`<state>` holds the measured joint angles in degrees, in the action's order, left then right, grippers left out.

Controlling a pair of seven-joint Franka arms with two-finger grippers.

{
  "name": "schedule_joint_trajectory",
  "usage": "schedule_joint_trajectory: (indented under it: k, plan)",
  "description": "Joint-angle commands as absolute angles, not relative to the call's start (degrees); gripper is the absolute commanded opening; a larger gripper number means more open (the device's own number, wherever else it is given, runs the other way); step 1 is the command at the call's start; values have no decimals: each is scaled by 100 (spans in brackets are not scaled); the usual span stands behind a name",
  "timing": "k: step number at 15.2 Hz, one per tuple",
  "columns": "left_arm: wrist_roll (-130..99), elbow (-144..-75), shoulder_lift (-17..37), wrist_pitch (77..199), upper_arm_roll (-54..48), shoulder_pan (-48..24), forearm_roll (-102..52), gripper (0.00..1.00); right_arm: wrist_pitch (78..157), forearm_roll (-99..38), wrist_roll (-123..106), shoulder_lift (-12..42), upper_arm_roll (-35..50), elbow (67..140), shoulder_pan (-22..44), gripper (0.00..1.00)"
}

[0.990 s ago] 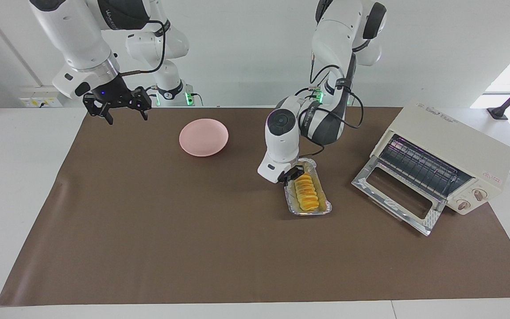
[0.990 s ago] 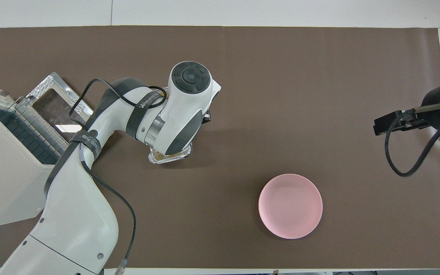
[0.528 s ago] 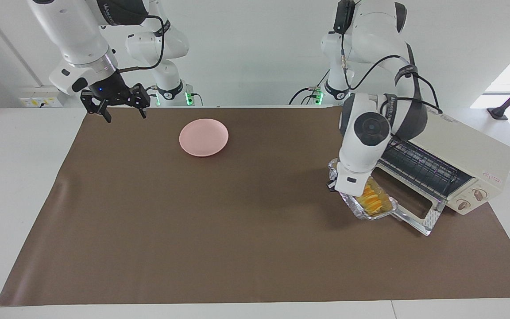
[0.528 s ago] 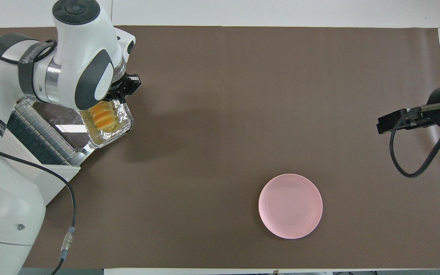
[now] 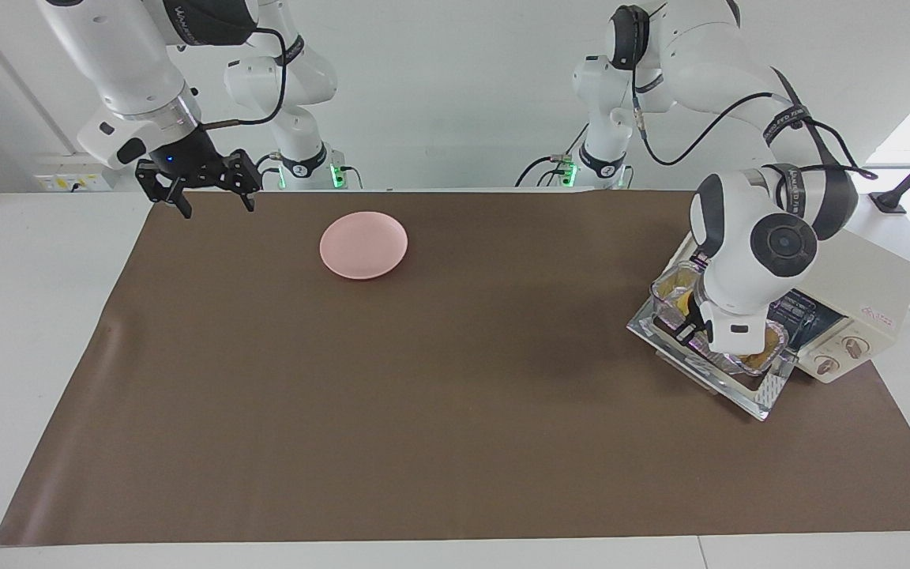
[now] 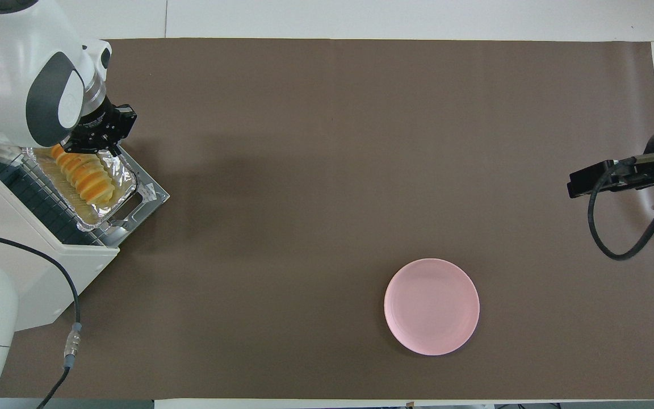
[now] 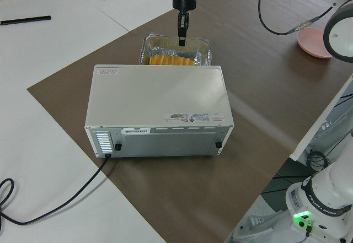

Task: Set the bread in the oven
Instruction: 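Carry the foil tray with the left gripper into the oven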

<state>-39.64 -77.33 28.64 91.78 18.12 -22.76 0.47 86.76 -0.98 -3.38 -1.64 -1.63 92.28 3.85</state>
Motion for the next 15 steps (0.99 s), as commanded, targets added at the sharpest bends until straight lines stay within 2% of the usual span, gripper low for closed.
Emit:
schedule_joint_trajectory:
  k: [1, 5, 15]
  plan:
    - [-4017, -7848, 2865, 9438, 1863, -2171, 175, 0, 8622, 0, -378, -202, -97, 9229, 290, 100]
    - [-3754, -8076, 2795, 9580, 1924, -2004, 359, 0, 8587, -9, 490, -211, -88, 9237, 299, 100]
    - [-3735, -8657, 2584, 9378, 2276, -1995, 483, 0, 8569, -9, 642, -220, -88, 9246, 308, 100]
